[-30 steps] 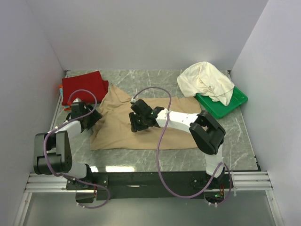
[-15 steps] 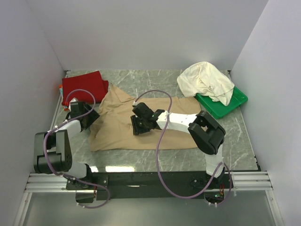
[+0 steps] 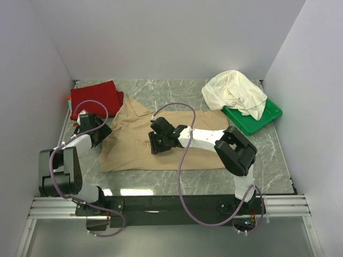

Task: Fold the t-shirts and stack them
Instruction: Fold the tshirt

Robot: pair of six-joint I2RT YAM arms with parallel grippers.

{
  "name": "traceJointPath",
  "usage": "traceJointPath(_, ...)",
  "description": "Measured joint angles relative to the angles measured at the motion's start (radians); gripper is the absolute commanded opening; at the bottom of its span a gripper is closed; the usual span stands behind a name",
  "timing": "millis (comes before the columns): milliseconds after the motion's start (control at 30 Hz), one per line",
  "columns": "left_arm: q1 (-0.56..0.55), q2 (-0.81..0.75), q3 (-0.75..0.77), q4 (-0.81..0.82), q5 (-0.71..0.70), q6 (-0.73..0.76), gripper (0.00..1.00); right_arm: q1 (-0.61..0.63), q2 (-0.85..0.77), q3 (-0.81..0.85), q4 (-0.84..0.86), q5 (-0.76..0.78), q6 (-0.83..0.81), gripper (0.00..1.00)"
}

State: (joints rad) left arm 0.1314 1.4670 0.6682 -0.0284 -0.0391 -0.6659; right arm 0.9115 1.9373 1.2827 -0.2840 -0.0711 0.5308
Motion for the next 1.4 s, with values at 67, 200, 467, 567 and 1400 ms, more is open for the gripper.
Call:
traceJointPath(67,-0.003,-0.029,0.0,-0.023,-0.009,-0.001,0.74,0.0,-0.008,-0.001,-0.003,0.007,0.0,0.46)
traceJointPath(200,-0.059,-0.117,0.002,-0.061,-0.063,-0.006,0.74,0.0,-0.06,-0.018,-0.023,0.043,-0.005,0.46)
traceJointPath(467,-0.306,-0.211,0.042,-0.091,-0.142,-0.045,0.74,-0.08,-0.188,-0.099,-0.03,0.099,-0.017,0.46)
traceJointPath(567,-0.362,-0.207,0.039,-0.082,-0.136,-0.069,0.75,-0.159,-0.205,-0.15,-0.029,0.11,-0.02,0.46)
traceJointPath(1400,-0.48,-0.025,-0.131,0.239,0.015,-0.19,0.78,-0.278,-0.279,-0.418,0.122,0.18,0.109,0.44)
